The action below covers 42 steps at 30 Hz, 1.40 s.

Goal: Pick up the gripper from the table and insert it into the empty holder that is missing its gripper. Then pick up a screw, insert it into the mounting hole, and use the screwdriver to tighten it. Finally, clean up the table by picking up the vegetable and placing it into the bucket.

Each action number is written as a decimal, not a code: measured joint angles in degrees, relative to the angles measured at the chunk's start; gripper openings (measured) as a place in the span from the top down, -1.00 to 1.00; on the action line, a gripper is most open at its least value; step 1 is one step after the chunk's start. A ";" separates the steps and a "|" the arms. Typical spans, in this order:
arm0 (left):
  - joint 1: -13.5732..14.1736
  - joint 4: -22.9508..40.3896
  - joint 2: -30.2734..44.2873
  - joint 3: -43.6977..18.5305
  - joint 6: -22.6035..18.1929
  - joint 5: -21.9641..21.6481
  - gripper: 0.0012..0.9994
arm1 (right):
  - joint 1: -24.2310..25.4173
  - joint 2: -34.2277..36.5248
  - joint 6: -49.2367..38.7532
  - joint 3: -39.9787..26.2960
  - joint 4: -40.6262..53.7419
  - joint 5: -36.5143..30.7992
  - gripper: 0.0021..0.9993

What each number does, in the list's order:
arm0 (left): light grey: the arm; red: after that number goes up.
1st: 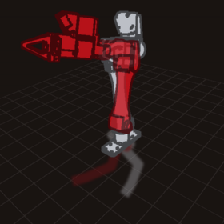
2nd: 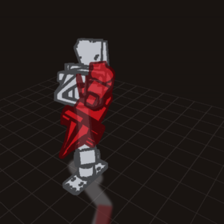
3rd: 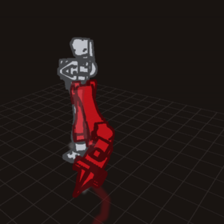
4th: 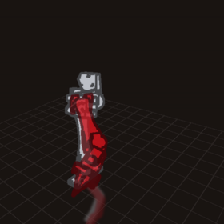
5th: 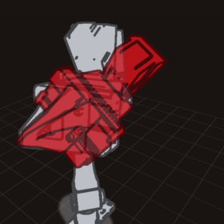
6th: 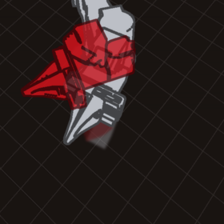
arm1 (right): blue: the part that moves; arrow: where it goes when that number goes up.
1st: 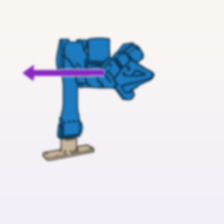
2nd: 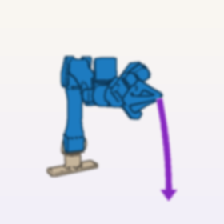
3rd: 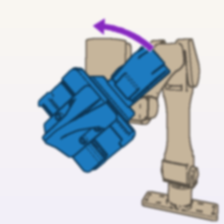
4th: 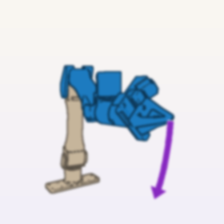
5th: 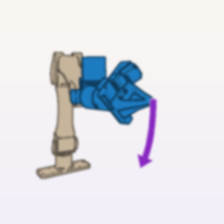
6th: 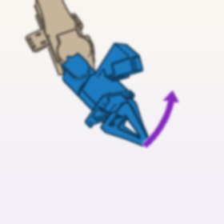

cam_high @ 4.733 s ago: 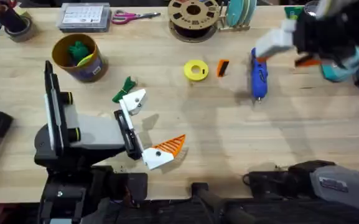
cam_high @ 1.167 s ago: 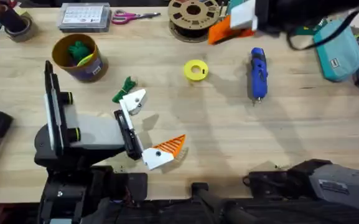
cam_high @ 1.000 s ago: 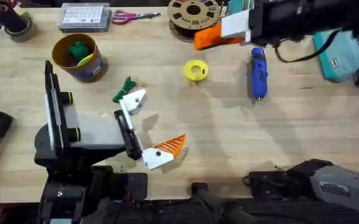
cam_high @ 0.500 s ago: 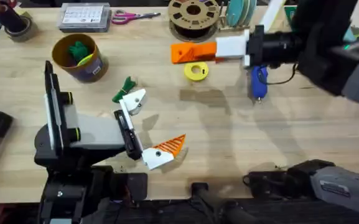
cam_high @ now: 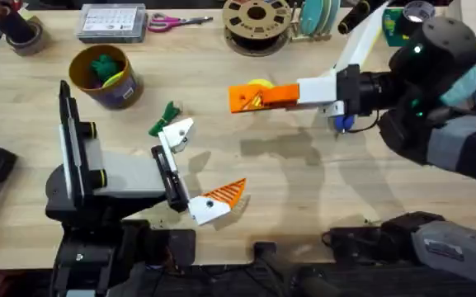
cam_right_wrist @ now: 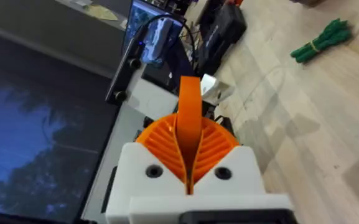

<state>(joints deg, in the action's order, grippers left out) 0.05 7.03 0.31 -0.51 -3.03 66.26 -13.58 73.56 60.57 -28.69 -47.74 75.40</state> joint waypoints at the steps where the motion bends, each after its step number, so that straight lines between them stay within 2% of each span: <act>1: 0.00 0.00 -0.02 0.00 0.00 0.00 -0.97 | 0.00 0.15 1.37 0.62 -1.91 0.36 0.98; 11: 0.00 0.00 -0.02 0.00 0.00 0.00 -0.97 | 0.00 8.05 12.46 3.06 -15.17 2.29 0.98; 19: 0.00 0.00 -0.01 0.00 0.00 0.00 -0.97 | -0.54 14.19 20.30 3.08 -29.84 3.14 0.98; 26: 0.00 0.00 -0.02 0.00 0.00 0.00 -0.97 | -2.48 18.52 22.58 3.08 -30.10 3.16 0.98; 42: 0.00 0.00 -0.02 0.00 0.00 0.00 -0.97 | -4.38 20.61 22.33 3.08 -30.30 3.53 0.98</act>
<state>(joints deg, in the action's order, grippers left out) 0.05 7.03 0.30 -0.51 -3.03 66.26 -17.96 94.17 82.90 -25.61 -78.04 78.94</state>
